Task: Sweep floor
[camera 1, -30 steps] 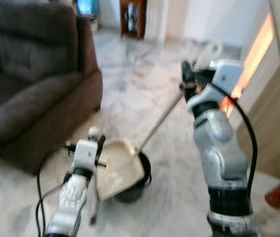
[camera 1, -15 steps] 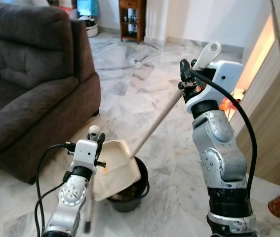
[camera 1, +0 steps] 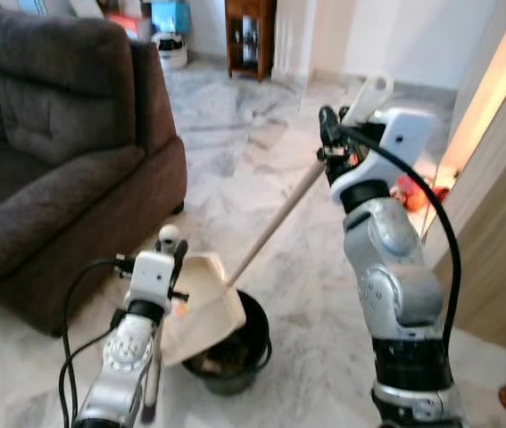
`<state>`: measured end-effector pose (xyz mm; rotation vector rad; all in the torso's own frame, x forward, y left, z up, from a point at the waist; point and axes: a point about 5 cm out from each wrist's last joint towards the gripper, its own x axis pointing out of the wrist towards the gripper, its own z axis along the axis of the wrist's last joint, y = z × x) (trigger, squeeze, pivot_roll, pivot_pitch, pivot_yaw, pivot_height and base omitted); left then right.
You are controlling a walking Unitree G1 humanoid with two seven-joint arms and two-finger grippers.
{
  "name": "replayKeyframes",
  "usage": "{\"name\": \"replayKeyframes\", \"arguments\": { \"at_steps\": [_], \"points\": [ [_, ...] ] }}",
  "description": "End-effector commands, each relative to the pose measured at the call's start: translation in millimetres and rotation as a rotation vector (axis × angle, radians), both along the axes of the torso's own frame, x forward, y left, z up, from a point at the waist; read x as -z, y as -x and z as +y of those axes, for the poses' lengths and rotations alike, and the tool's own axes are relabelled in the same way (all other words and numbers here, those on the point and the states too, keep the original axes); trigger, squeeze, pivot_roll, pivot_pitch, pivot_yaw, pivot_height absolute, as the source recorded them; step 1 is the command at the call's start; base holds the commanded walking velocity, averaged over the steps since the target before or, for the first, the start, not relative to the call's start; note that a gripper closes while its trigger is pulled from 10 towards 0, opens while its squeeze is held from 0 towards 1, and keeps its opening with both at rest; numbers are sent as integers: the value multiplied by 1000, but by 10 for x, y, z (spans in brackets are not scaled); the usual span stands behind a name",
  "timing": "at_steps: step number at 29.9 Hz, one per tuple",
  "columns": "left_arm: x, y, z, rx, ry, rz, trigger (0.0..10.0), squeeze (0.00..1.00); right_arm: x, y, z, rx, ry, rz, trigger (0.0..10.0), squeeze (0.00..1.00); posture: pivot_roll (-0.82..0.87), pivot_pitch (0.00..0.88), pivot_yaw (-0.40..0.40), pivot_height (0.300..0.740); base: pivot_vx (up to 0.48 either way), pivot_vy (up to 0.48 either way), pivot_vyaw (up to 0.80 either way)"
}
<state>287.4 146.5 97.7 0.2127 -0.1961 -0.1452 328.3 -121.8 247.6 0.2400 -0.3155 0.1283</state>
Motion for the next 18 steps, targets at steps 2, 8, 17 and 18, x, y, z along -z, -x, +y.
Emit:
{"name": "replayKeyframes", "arguments": {
  "at_steps": [2, 8, 17, 18],
  "points": [
    [-106, -13, 14, 9, 3, -54, 10000, 0, -176, 44, 104, -34, -17, -82, 10000, 0, 106, 0, 44, 740, 0, 0, 0],
    [-104, -11, 11, 10, 5, -54, 10000, 0, -199, 71, 117, -26, -6, -130, 10000, 0, 107, 0, 43, 740, 0, 0, 0],
    [-102, -4, 4, 10, 7, -54, 10000, 0, -225, 131, 186, -33, 8, -197, 10000, 0, 110, 0, 40, 740, 0, 0, 0],
    [-101, -2, 2, 10, 8, -54, 10000, 0, -229, 145, 208, -37, 5, -212, 10000, 0, 111, 0, 40, 740, 0, 0, 0]
  ]
}}
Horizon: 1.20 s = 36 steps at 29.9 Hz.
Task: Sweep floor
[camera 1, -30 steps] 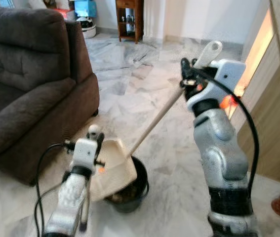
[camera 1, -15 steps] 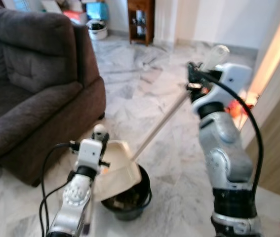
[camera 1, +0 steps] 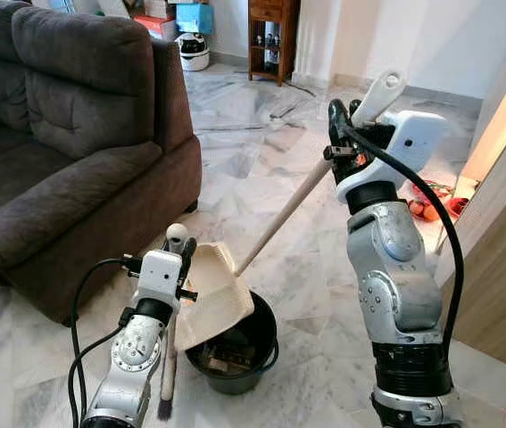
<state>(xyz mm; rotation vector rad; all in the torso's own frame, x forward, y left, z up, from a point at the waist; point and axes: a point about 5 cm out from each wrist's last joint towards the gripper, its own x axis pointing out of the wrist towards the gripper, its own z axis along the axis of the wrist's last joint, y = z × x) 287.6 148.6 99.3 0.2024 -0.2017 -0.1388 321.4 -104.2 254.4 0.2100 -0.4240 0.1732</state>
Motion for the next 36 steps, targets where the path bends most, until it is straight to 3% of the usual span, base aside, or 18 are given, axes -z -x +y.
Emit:
{"name": "replayKeyframes", "arguments": {
  "at_steps": [1, 8, 13, 27, 36],
  "points": [
    [-84, 0, -19, 14, -3, -48, 10000, 0, -161, 92, 62, -20, -20, -111, 10000, 0, 111, 0, 40, 740, 0, 0, 0],
    [-84, 1, -24, 14, -2, -48, 10000, 0, -114, 145, 178, -63, 39, -149, 10000, 0, 109, 0, 39, 740, 0, 0, 0],
    [-85, 4, -27, 13, -1, -50, 10000, 0, -11, 201, 299, -114, 152, -184, 10000, 0, 111, 0, 37, 740, 0, 0, 0],
    [-75, 12, -45, 24, -15, -53, 10000, 0, 77, 362, 537, -229, 235, -275, 10000, 0, 109, 0, 34, 740, 0, 0, 0],
    [-78, 8, -50, 23, -12, -55, 10000, 0, 127, 421, 612, -234, 314, -333, 10000, 0, 111, 0, 32, 740, 0, 0, 0]
  ]
}}
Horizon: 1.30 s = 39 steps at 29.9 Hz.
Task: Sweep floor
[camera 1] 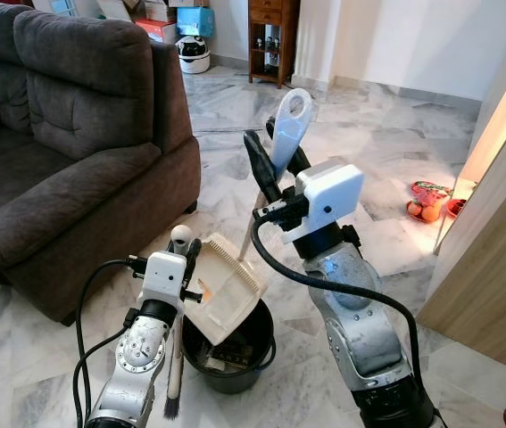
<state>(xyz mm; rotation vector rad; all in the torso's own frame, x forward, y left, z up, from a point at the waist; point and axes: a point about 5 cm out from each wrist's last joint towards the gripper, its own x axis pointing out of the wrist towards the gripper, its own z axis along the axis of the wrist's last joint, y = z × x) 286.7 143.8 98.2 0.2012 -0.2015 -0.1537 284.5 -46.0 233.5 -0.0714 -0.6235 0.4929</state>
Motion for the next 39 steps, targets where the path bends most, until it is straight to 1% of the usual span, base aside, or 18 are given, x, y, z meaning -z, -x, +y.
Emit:
{"name": "replayKeyframes", "arguments": {
  "at_steps": [1, 4, 5, 9, 18, 19, 26, 27, 39],
  "points": [
    [-90, 0, -2, 8, -12, -57, 10000, 0, -82, 58, 39, -14, 3, -82, 10000, 0, 111, 0, 32, 740, 0, 0, 0],
    [-90, 1, -1, 9, -11, -57, 10000, 0, -79, 75, 62, -18, 19, -98, 10000, 0, 111, 0, 32, 740, 0, 0, 0],
    [-91, 0, -2, 9, -11, -58, 10000, 0, -66, 93, 92, -26, 51, -116, 10000, 0, 111, 0, 32, 740, 0, 0, 0],
    [-92, 0, -5, 10, -12, -58, 10000, 0, -7, 131, 162, -53, 123, -139, 10000, 0, 110, 0, 33, 740, 0, 0, 0],
    [-92, 0, -9, 12, -11, -59, 10000, 0, 20, 170, 227, -86, 164, -171, 10000, 0, 112, 0, 31, 740, 0, 0, 0],
    [-92, -1, -10, 12, -11, -59, 10000, 0, 35, 183, 250, -107, 178, -171, 10000, 0, 113, 0, 30, 740, 0, 0, 0],
    [-94, -3, -9, 10, -10, -60, 10000, 0, 26, 223, 290, -151, 171, -180, 10000, 0, 113, 0, 29, 740, 0, 0, 0],
    [-92, -3, -10, 11, -10, -60, 10000, 0, 33, 231, 302, -158, 183, -186, 10000, 0, 112, 0, 30, 740, 0, 0, 0],
    [-92, -5, -16, 15, -11, -61, 10000, 0, 23, 256, 321, -179, 180, -203, 10000, 0, 111, 0, 31, 740, 0, 0, 0]
  ]
}}
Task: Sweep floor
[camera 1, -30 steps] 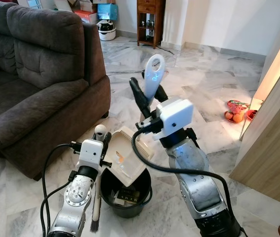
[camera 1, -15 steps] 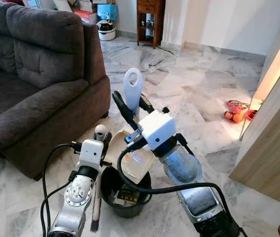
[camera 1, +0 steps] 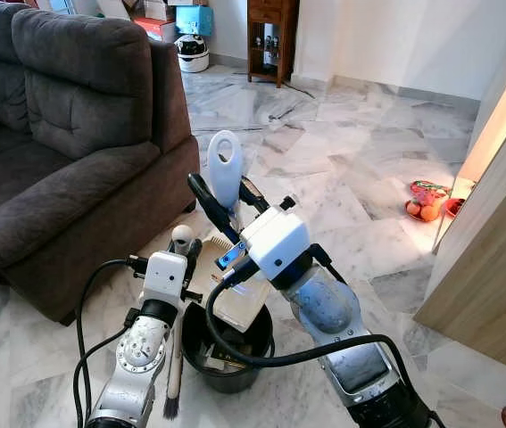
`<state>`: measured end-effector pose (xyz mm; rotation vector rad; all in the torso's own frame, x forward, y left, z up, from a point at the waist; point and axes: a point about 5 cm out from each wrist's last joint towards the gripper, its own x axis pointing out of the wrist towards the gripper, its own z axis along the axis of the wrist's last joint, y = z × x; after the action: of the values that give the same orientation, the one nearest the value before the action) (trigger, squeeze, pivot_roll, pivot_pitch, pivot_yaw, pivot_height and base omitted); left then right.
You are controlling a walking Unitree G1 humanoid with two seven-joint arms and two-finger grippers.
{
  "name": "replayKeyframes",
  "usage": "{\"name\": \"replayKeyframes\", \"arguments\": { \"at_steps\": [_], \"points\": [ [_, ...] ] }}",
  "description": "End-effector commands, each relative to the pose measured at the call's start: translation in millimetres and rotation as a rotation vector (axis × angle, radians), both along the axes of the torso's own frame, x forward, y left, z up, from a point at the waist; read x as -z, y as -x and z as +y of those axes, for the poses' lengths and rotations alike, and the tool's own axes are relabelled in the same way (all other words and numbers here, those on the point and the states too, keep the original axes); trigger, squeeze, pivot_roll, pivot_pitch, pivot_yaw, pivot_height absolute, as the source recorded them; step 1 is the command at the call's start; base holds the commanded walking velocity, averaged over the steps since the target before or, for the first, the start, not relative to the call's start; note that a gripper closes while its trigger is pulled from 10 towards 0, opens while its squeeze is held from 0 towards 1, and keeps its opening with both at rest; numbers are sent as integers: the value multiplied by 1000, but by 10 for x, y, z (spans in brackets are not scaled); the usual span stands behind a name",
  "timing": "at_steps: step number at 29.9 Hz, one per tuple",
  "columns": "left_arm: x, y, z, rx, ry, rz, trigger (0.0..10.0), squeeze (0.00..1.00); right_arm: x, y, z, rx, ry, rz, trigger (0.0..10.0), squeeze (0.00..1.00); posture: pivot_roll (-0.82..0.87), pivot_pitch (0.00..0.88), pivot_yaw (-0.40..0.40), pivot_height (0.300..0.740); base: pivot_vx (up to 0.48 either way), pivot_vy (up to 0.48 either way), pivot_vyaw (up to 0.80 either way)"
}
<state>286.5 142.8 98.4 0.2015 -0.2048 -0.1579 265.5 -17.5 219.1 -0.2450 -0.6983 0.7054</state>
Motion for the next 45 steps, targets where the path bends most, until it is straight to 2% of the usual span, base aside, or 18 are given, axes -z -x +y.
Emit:
{"name": "replayKeyframes", "arguments": {
  "at_steps": [1, 16, 28, 33, 36, 40, 45],
  "points": [
    [-90, -8, -8, 11, -10, -58, 10000, 0, -125, 67, 36, -32, -22, -85, 10000, 0, 112, 0, 30, 740, 0, 0, 0],
    [-92, -15, -9, 10, -10, -58, 10000, 0, -105, 80, 67, -28, 31, -127, 10000, 0, 112, 0, 30, 740, 0, 0, 0],
    [-95, -17, -9, 12, -15, -61, 10000, 0, -132, 31, 20, 17, 5, -125, 10000, 0, 112, 0, 31, 740, 0, 0, 0],
    [-97, -16, -33, 29, -38, -67, 10000, 0, -250, -10, -61, 92, -40, -178, 10000, 0, 111, 0, 31, 740, 0, 0, 0],
    [-93, -19, -37, 28, -35, -65, 10000, 0, -328, -84, -181, 177, -43, -230, 10000, 0, 109, 0, 30, 740, 0, 0, 0],
    [-93, -21, -37, 27, -34, -65, 10000, 0, -331, -132, -253, 229, -28, -244, 10000, 0, 108, 0, 31, 740, 0, 0, 0],
    [-94, -25, -38, 25, -34, -66, 10000, 0, -292, -288, -473, 375, 8, -240, 10000, 0, 107, 0, 29, 740, 0, 0, 0]
  ]
}}
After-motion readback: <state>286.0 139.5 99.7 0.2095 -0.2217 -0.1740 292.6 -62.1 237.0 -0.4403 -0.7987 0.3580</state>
